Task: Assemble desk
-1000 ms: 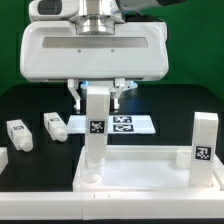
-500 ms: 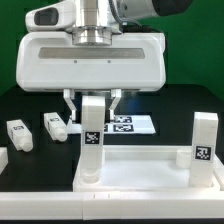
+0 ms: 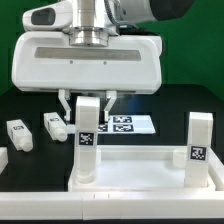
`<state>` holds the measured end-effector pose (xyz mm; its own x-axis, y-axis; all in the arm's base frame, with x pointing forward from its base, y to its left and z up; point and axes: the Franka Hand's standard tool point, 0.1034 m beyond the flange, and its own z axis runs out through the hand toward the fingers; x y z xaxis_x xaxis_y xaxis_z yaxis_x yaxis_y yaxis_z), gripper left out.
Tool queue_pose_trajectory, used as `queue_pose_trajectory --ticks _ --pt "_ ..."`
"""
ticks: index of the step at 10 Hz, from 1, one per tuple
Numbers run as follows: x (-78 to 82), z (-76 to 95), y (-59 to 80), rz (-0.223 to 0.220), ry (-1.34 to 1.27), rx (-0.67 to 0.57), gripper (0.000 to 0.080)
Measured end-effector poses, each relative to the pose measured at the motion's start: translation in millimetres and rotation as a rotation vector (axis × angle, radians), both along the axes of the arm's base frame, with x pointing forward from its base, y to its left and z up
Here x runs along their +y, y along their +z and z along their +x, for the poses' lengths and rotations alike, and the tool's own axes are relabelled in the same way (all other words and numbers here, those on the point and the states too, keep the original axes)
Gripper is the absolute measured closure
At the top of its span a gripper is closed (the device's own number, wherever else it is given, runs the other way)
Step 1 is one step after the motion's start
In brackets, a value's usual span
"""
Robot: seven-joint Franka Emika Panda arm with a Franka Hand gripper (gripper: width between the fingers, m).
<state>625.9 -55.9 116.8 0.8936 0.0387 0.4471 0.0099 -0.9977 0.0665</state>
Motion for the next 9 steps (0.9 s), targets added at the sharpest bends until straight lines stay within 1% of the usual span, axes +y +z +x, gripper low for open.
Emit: queue_pose_trajectory --ticks 3,5,8,9 --pt "3.1 -5.5 -7.7 0.001 -0.016 0.001 0.0515" --pt "2.1 -9.1 -12.5 0.000 -0.018 0.010 0.0515" --pt "1.6 -10.2 -14.2 0.001 -0.021 0.014 0.0515" --pt "1.6 -10.2 -14.2 0.001 -0.021 0.014 0.0356"
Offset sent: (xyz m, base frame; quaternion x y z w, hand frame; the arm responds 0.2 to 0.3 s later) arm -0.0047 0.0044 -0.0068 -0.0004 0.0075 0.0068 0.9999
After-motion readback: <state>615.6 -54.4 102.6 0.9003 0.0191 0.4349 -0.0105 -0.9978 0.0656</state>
